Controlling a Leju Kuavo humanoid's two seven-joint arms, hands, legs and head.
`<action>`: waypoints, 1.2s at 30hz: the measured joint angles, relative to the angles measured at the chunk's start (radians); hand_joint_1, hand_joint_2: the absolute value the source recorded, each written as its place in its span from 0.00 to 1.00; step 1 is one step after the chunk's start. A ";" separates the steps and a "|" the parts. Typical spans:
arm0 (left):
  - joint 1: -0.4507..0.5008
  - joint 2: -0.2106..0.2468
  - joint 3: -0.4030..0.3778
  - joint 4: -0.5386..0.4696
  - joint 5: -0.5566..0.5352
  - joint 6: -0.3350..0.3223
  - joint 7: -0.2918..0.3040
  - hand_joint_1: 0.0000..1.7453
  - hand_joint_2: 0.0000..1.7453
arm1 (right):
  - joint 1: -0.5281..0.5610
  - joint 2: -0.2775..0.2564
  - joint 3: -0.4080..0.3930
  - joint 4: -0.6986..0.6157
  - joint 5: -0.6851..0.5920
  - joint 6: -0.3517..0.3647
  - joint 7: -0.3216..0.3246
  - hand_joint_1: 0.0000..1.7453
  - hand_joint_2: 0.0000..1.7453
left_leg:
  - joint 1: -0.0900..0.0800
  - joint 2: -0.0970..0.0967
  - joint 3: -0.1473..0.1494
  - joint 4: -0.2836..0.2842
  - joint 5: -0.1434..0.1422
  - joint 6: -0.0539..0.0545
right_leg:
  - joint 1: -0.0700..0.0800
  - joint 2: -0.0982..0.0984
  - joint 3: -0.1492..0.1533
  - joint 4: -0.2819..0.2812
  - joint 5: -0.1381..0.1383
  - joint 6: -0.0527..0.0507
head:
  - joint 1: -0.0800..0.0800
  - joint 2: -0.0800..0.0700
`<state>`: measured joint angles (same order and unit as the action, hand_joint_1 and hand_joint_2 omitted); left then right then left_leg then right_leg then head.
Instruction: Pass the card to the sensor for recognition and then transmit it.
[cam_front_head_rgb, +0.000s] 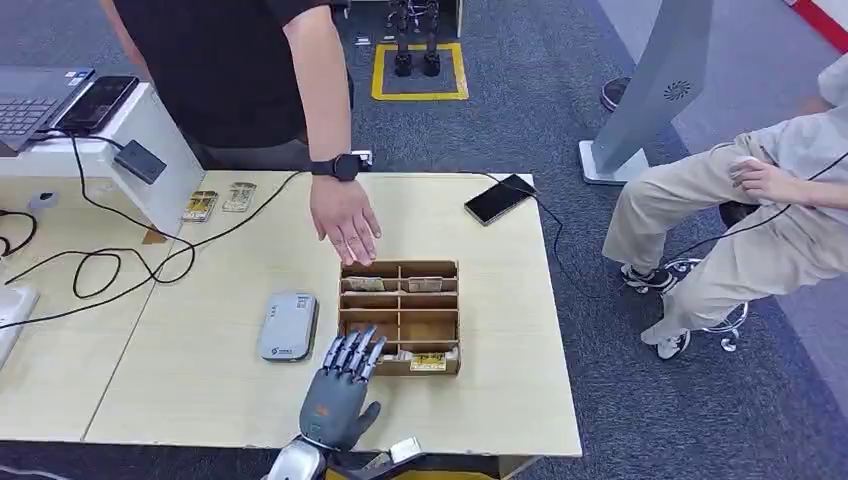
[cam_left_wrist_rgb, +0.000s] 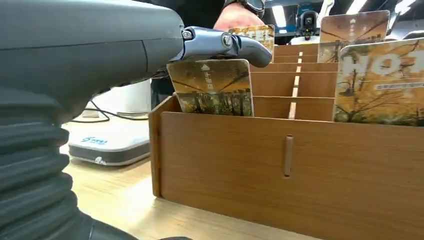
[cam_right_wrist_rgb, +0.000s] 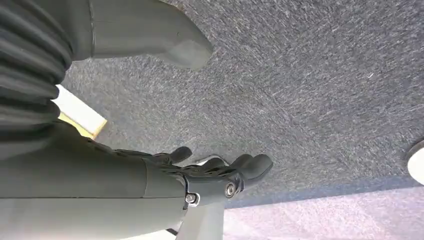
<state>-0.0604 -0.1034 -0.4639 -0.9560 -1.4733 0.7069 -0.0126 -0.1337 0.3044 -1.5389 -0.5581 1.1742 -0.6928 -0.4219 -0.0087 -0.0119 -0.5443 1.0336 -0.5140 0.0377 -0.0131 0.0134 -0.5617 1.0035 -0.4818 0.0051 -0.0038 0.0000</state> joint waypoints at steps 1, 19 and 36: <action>-0.003 0.000 -0.001 0.005 -0.001 0.000 0.013 0.94 1.00 | 0.000 0.000 0.000 0.001 0.000 0.000 0.000 0.00 1.00 | 0.000 0.000 0.000 0.000 0.000 0.000 | 0.000 0.000 0.000 0.000 0.000 0.000 | 0.000 0.000; -0.011 -0.011 -0.004 -0.043 -0.007 0.002 0.141 0.00 1.00 | 0.002 0.000 0.000 0.002 0.006 0.000 0.015 0.00 1.00 | 0.000 0.000 0.005 0.000 0.000 0.000 | 0.000 0.000 0.004 0.000 0.000 0.000 | 0.000 0.000; 0.012 0.016 -0.004 -0.161 -0.007 0.002 0.183 0.00 1.00 | 0.000 0.000 0.000 0.006 0.005 0.000 0.009 0.00 1.00 | 0.000 0.000 0.003 0.000 0.000 0.000 | 0.000 0.000 0.004 0.000 0.000 0.000 | 0.000 0.000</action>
<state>-0.0484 -0.0870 -0.4677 -1.1170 -1.4805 0.7092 0.1701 -0.1332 0.3048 -1.5389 -0.5520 1.1788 -0.6928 -0.4128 -0.0087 -0.0118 -0.5409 1.0335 -0.5139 0.0376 -0.0130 0.0135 -0.5579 1.0035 -0.4818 0.0051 -0.0034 0.0000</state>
